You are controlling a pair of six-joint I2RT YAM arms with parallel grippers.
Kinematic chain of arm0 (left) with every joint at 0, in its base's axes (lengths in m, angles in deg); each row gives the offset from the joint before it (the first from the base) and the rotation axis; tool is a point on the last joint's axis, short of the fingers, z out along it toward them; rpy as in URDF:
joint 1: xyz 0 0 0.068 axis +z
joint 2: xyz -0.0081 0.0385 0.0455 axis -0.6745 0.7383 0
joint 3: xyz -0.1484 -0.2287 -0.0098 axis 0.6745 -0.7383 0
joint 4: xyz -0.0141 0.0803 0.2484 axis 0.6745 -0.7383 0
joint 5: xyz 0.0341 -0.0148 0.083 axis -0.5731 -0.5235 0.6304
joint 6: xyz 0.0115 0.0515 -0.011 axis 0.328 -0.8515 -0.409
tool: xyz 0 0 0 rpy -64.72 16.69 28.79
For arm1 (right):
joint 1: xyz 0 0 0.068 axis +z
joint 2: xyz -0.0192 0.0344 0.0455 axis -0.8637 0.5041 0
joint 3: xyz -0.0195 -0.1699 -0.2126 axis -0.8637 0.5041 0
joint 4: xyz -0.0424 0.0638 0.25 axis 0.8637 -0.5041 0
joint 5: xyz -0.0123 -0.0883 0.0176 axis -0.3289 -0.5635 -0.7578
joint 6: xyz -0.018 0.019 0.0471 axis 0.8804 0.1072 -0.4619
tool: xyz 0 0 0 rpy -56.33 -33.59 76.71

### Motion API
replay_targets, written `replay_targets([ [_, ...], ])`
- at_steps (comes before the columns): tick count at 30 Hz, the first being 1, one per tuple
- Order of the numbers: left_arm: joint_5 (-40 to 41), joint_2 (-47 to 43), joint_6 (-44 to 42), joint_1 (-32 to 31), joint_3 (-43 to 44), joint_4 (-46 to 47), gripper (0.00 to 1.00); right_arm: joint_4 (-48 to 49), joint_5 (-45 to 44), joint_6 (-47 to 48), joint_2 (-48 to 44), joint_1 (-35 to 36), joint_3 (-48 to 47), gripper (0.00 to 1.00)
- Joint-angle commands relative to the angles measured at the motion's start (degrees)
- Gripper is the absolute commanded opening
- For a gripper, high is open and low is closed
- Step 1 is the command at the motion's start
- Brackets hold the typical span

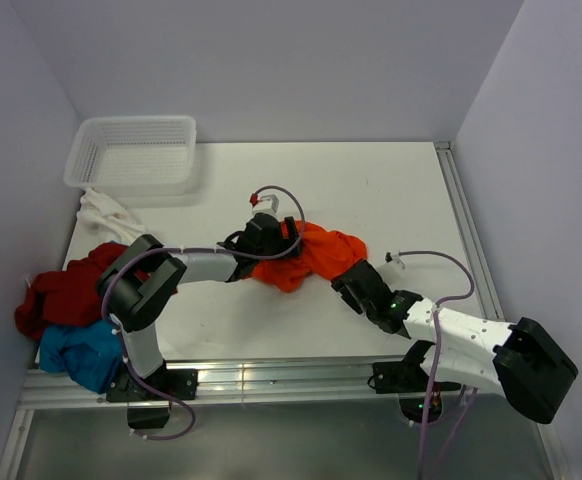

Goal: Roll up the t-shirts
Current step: Flatten the tshirt

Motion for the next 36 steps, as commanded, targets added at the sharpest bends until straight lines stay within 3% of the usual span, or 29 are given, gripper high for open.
replay_targets([
  [1,0.70,-1.37,-0.36,-0.50,-1.16,-3.87,0.86,0.10,-4.17,-2.57,0.28,0.40,-1.28,0.63],
  [21,1.05,-1.46,-0.45,-0.85,-1.60,-3.61,0.86,6.52,-11.65,-15.14,9.15,-0.22,2.24,0.57],
  [24,0.96,-1.55,-0.45,-0.77,-1.86,-3.52,0.86,7.14,-11.04,-15.50,11.61,-0.92,1.37,0.47],
  [26,1.13,-1.72,-0.45,-0.77,-1.78,-3.61,0.86,7.14,-10.77,-15.67,13.02,-1.19,0.83,0.27],
  [28,1.22,-2.16,-0.45,-0.77,-1.95,-3.61,0.86,4.08,-10.68,-16.37,13.03,-1.19,-0.57,0.00],
  [36,5.52,-7.08,-0.98,-2.00,-4.50,-5.01,0.90,-5.52,-11.39,-12.25,3.72,-0.66,-5.58,0.00],
])
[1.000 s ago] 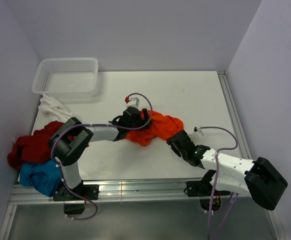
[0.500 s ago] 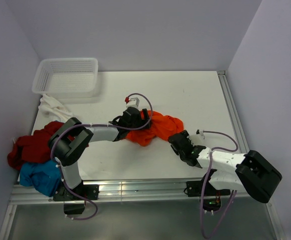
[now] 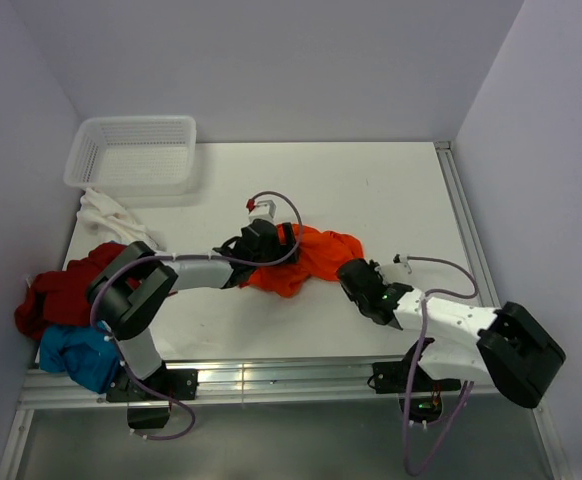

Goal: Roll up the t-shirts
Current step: Flatten the tshirt

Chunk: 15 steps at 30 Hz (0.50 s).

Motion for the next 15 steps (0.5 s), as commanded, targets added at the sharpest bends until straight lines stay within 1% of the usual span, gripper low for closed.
replay_targets([
  [1,3.26,-4.98,-0.83,-0.73,-1.70,-3.72,0.91,-5.43,-2.97,2.29,-7.60,0.06,-2.33,0.00],
  [3,3.26,-6.83,-1.26,-0.90,-3.28,-3.55,0.96,-6.40,-3.58,4.30,-10.87,0.06,-3.12,0.00],
  [4,2.74,-7.79,-1.44,-0.99,-3.98,-3.20,0.98,-6.93,-4.02,5.36,-13.93,0.06,-3.47,0.00],
  [5,2.56,-10.15,-1.62,-1.08,-5.55,-2.94,1.00,-7.19,-5.25,7.28,-15.35,-0.03,-4.34,0.00],
  [7,3.51,-14.28,-1.62,-1.34,-7.06,-2.84,1.00,-6.94,-6.05,10.36,-19.12,-0.20,-5.49,0.00],
  [11,5.36,-20.97,-2.32,-1.78,-10.14,-4.69,1.00,-3.69,-7.01,21.85,-24.93,-1.16,-9.26,0.00],
  [15,6.07,-27.48,-3.90,-2.05,-12.95,-4.96,0.99,2.72,-5.53,31.72,-30.29,-2.74,-12.43,0.00],
])
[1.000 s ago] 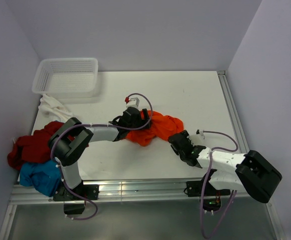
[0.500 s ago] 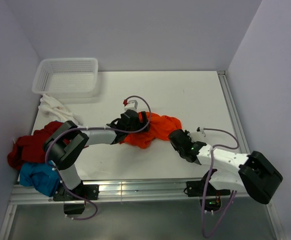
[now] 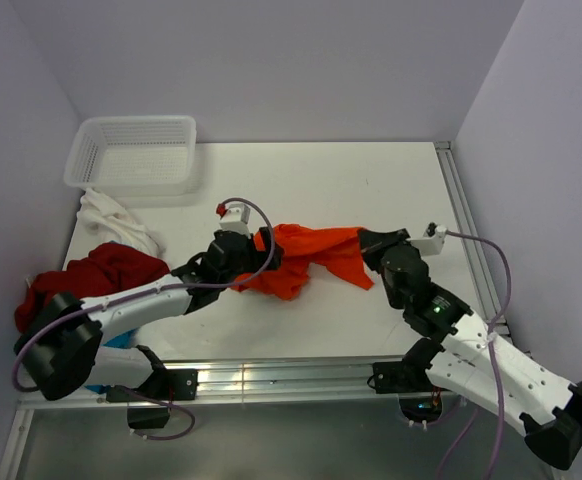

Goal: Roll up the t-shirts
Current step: Flatten the tshirt

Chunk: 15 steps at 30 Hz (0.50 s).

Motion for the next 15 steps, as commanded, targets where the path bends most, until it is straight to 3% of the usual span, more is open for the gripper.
replay_targets([
  [1,1.55,-6.35,-2.61,-0.45,-2.63,0.94,0.99,6.43,-2.16,12.21,-3.36,-1.59,-4.96,0.00],
  [7,0.14,-11.02,-5.25,-0.98,-4.49,2.00,0.99,5.99,-1.20,16.70,1.37,-3.88,-15.14,0.00],
  [12,2.59,-10.68,-7.01,-1.95,-4.49,3.50,0.99,3.80,0.57,19.26,10.94,-5.55,-27.89,0.00],
  [15,3.65,-8.92,-7.54,-2.03,-3.44,3.59,0.99,7.64,0.92,20.75,13.77,-5.64,-31.59,0.00],
])
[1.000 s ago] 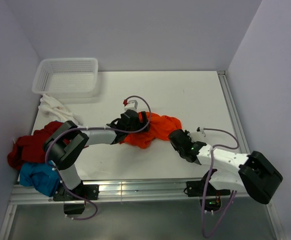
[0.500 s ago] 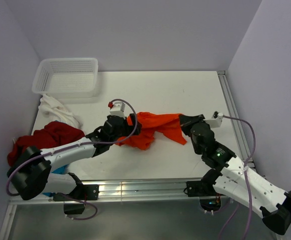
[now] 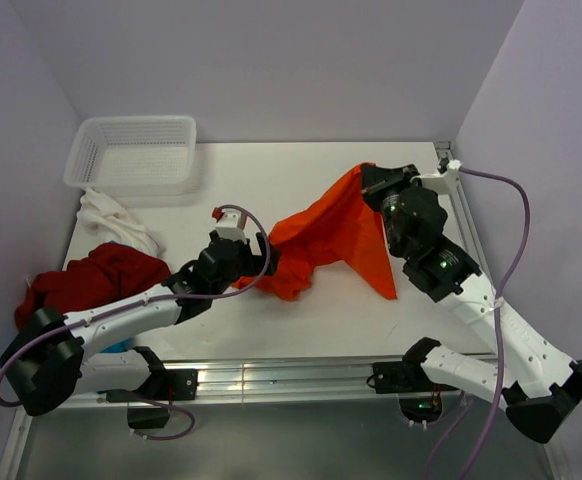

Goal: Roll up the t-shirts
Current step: Flatten the tshirt

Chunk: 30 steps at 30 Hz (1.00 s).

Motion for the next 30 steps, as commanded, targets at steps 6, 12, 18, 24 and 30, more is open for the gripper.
replay_targets([
  [6,3.27,6.57,-4.42,-0.29,4.01,6.04,1.00,-5.44,-1.30,7.05,7.71,-0.81,-20.32,0.00],
  [12,3.97,12.64,-4.69,-0.20,7.17,7.28,1.00,-6.94,-1.47,11.90,6.92,-1.51,-27.54,0.00],
  [18,-0.24,13.53,-4.60,-0.20,7.45,10.27,0.98,-7.13,1.34,14.80,6.22,-3.18,-30.62,0.00],
  [24,-8.49,9.14,-4.60,-1.16,2.26,17.12,0.97,-5.90,3.45,15.76,5.87,-3.44,-30.18,0.00],
  [30,-7.12,7.73,-6.61,-9.75,1.99,18.10,0.94,-6.43,4.24,14.80,7.44,-3.44,-29.22,0.00],
])
